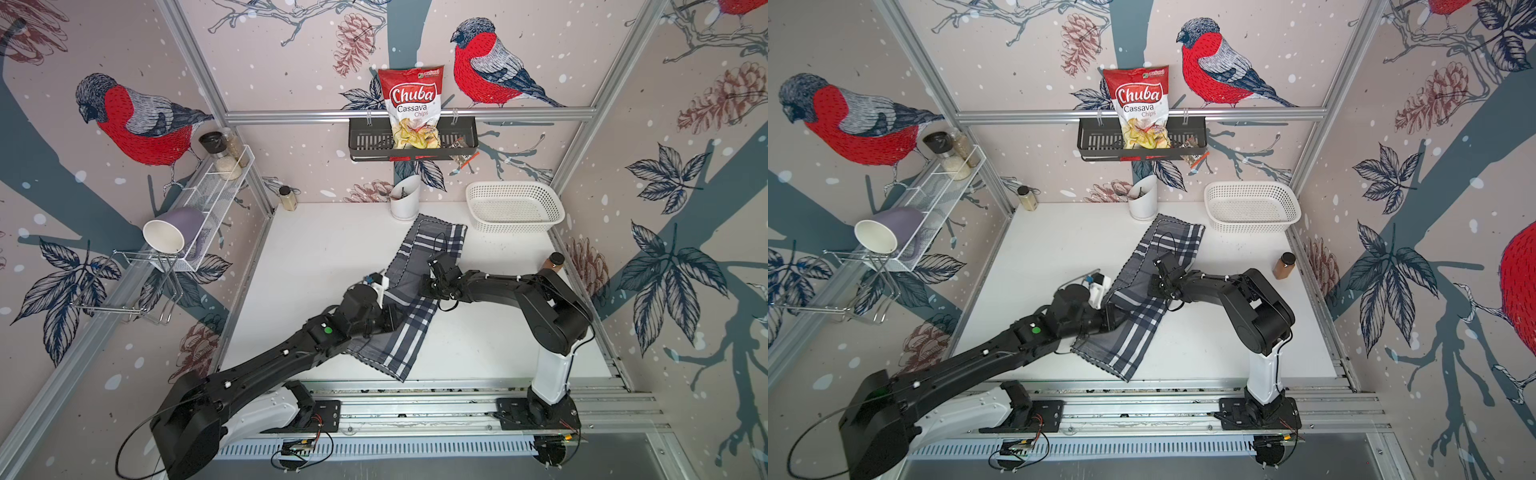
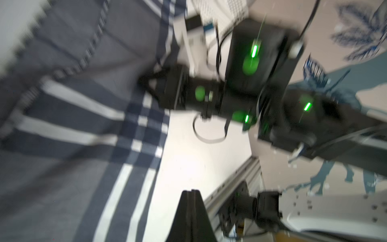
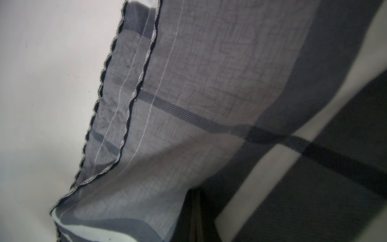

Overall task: Roll up the pillowcase
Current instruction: Adjust the pillowcase at the center of the board.

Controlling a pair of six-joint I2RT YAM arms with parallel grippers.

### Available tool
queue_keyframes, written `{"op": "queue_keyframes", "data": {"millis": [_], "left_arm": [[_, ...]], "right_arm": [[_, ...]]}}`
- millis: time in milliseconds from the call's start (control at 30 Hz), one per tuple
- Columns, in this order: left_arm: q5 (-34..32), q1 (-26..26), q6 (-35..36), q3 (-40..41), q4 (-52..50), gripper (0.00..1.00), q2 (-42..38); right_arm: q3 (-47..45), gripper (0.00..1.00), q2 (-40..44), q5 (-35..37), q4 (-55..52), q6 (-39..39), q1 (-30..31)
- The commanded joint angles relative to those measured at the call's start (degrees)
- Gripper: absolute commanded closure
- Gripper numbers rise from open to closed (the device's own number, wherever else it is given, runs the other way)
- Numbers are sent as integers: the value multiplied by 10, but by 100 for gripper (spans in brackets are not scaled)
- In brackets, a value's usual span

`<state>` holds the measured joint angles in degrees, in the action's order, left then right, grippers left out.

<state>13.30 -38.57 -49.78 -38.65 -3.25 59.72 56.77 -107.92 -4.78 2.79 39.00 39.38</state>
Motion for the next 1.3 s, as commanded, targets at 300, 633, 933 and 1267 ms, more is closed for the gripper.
{"op": "queue_keyframes", "data": {"millis": [300,633,933,1267], "left_arm": [[91,83,259,-535,-142,91,522],[121,91,264,-955,-279,67,870],[116,93,252,-964,-277,58,911],[103,96,246,-955,-263,45,915]], "right_arm": [[-74,100,44,-27,-25,-102,0],[-103,100,66,-71,15,-114,-35],[-116,100,57,-91,29,-127,-43],[-105,100,54,-93,16,-134,-48]]}}
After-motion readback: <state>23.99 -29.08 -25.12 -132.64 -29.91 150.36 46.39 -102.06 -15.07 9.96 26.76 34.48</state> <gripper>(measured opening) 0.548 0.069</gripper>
